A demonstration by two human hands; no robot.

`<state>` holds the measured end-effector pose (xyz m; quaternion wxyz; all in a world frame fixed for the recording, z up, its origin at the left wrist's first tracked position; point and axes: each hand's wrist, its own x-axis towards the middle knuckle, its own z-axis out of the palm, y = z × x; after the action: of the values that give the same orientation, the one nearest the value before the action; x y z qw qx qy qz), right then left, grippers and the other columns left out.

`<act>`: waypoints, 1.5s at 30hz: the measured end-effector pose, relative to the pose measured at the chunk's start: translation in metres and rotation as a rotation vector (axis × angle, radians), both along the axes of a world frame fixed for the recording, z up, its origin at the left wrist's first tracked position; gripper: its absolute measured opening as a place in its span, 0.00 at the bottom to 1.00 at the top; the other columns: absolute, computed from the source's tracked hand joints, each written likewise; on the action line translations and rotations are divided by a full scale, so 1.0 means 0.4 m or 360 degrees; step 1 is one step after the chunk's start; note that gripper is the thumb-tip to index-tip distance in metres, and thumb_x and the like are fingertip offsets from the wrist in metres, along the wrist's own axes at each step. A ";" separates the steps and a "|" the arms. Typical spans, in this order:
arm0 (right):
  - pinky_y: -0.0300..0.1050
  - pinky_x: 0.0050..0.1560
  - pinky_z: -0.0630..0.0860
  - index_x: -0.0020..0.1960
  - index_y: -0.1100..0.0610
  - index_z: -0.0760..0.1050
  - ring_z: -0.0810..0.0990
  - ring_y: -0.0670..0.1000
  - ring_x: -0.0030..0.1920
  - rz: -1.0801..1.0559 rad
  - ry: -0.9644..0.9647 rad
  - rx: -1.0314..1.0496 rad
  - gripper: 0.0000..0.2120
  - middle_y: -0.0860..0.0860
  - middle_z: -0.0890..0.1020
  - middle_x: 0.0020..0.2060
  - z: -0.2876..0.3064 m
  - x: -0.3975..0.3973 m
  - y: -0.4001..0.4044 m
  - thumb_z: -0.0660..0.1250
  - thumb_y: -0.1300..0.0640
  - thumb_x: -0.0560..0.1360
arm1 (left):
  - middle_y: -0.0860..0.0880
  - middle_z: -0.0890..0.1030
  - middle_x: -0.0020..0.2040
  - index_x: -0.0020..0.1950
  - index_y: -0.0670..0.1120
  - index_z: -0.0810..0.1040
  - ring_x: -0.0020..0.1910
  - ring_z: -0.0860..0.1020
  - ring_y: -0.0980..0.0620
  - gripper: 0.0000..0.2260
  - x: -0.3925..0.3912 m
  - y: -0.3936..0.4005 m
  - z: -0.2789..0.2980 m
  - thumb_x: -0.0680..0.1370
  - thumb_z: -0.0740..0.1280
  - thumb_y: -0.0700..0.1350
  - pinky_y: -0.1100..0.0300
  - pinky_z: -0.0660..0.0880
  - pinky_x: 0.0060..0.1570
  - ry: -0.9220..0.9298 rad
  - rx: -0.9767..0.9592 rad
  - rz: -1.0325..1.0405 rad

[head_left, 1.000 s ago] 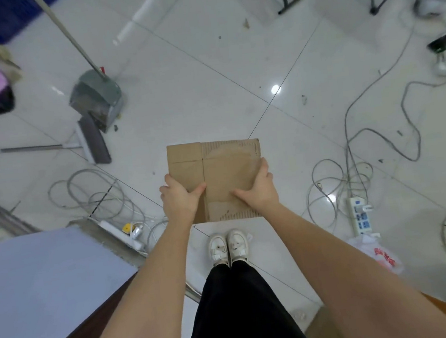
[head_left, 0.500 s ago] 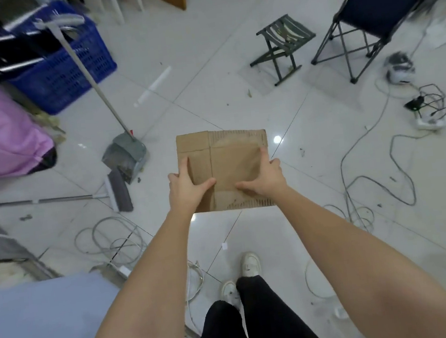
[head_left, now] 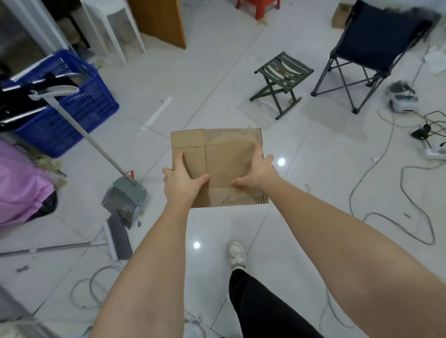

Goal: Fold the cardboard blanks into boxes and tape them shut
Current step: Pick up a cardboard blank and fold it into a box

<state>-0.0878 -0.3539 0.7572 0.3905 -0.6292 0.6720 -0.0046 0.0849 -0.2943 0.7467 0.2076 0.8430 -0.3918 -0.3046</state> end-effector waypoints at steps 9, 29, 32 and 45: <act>0.57 0.63 0.70 0.77 0.50 0.36 0.69 0.62 0.63 0.0090 0.0041 0.0036 0.58 0.59 0.61 0.66 0.021 0.081 -0.307 0.78 0.46 0.65 | 0.41 0.65 0.60 0.73 0.55 0.55 0.58 0.71 0.38 0.39 0.070 -0.302 0.027 0.69 0.74 0.55 0.47 0.70 0.54 -0.0043 0.0092 0.0080; 0.55 0.57 0.75 0.77 0.51 0.36 0.72 0.62 0.59 0.0141 0.0147 0.0062 0.55 0.60 0.60 0.65 0.019 0.438 -0.884 0.75 0.50 0.67 | 0.42 0.65 0.60 0.71 0.53 0.56 0.57 0.72 0.38 0.38 0.420 -0.880 -0.001 0.68 0.75 0.55 0.49 0.70 0.51 0.0012 0.0166 0.0117; 0.55 0.58 0.75 0.77 0.51 0.37 0.72 0.62 0.59 0.0120 0.0143 0.0085 0.53 0.60 0.61 0.65 0.014 0.500 -0.963 0.73 0.51 0.68 | 0.42 0.66 0.60 0.71 0.53 0.57 0.56 0.73 0.38 0.39 0.484 -0.959 -0.001 0.67 0.75 0.56 0.49 0.72 0.50 -0.0032 0.0204 0.0074; 0.57 0.57 0.76 0.73 0.49 0.46 0.70 0.60 0.56 -0.0033 -0.0032 0.0208 0.47 0.58 0.59 0.63 -0.036 0.662 -1.360 0.74 0.56 0.65 | 0.42 0.67 0.59 0.71 0.51 0.56 0.53 0.75 0.39 0.40 0.636 -1.329 -0.021 0.67 0.75 0.58 0.52 0.69 0.43 -0.0157 0.0249 0.0071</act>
<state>0.1771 -0.8979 0.7429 0.4374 -0.5952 0.6735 0.0290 0.3392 -0.8257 0.7383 0.1283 0.8791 -0.3578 -0.2876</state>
